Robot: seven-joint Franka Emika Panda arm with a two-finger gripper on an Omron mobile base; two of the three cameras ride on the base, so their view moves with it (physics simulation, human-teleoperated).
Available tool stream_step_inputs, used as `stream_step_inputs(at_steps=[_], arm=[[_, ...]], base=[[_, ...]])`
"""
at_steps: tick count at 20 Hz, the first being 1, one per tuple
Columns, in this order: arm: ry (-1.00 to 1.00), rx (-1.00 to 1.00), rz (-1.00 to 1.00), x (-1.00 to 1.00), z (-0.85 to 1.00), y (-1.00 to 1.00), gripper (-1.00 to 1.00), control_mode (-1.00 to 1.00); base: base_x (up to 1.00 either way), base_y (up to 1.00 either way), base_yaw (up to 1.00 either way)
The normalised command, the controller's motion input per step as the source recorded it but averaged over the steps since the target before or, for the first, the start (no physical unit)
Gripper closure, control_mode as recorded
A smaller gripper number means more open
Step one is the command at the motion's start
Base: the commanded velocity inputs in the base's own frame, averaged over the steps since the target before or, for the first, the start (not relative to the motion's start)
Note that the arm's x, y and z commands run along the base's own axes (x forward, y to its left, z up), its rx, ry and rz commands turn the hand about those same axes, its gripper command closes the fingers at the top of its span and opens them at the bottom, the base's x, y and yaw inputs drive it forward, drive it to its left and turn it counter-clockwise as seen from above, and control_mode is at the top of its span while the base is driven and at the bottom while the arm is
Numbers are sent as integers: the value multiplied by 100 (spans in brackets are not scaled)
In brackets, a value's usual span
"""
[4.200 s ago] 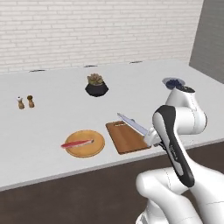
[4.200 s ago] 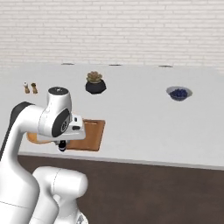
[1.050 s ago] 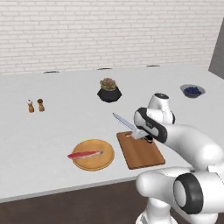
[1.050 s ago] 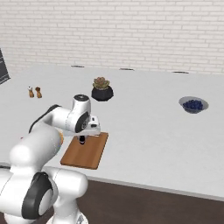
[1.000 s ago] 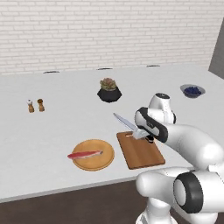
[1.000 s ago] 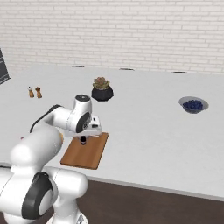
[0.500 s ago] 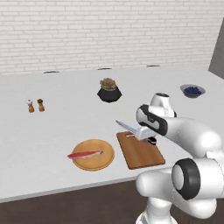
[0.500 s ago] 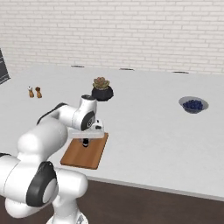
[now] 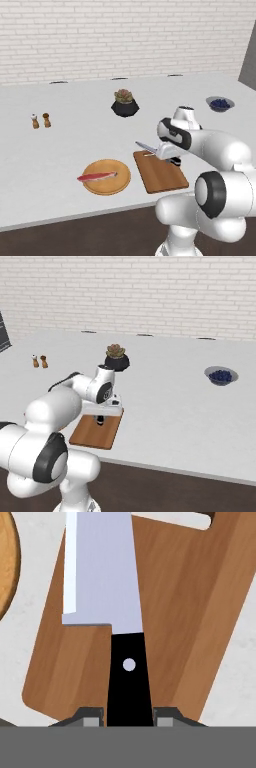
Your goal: Pick up the knife from the drawer and place it on the cutting board. Then place the meat from the plate to the cutting board.
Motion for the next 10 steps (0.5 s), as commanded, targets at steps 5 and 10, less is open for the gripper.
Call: stream_step_inputs(at_steps=[5, 10], arm=[[0, 0, -3, -3, -24, -9, 100, -100], [0, 0, -3, -3, -28, -4, 100, -100]], base=[[0, 0, 0], [0, 0, 0]])
